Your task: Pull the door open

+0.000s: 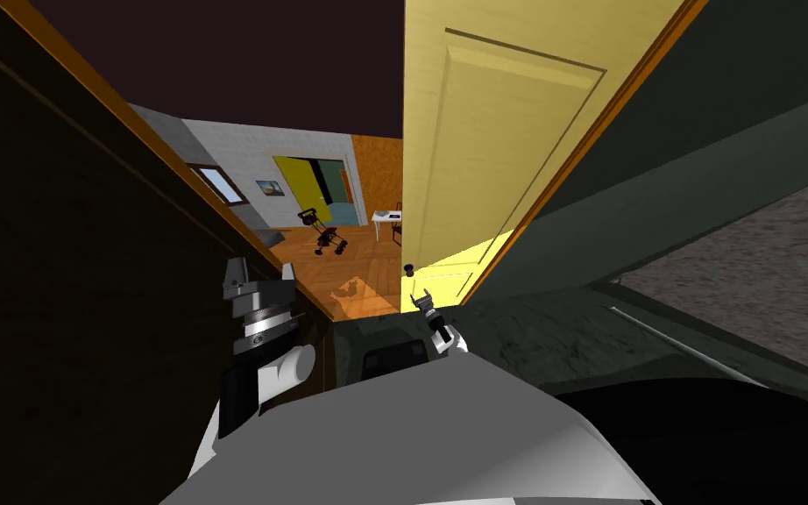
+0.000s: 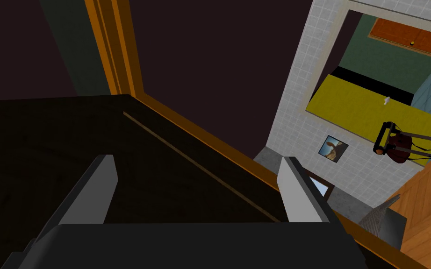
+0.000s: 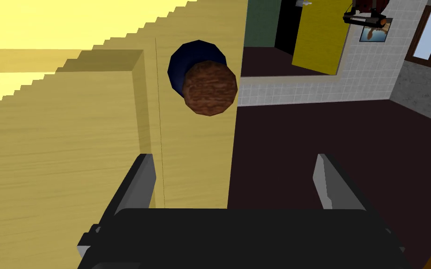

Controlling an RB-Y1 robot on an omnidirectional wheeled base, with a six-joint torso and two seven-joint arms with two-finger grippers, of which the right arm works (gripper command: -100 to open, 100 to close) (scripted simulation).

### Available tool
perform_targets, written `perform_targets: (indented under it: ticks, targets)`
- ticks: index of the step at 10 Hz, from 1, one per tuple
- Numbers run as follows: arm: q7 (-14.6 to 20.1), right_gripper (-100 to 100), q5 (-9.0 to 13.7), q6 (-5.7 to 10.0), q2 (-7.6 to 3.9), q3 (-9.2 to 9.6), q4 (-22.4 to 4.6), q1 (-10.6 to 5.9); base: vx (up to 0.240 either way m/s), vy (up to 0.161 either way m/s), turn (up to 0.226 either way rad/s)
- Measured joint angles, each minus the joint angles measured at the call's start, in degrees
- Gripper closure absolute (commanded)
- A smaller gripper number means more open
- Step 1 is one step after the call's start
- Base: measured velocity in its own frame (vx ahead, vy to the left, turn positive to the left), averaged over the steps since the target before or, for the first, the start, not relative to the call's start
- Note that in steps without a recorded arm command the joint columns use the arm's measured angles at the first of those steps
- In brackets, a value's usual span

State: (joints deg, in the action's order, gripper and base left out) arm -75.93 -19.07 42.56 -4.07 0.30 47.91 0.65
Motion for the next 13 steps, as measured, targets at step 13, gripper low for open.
perform_targets:
  ticks: [13]
  targets:
    - [0.68,-100,1.03,0.73,2.1,-1.76,-0.79,-1.29,0.165,0.071,-0.158]
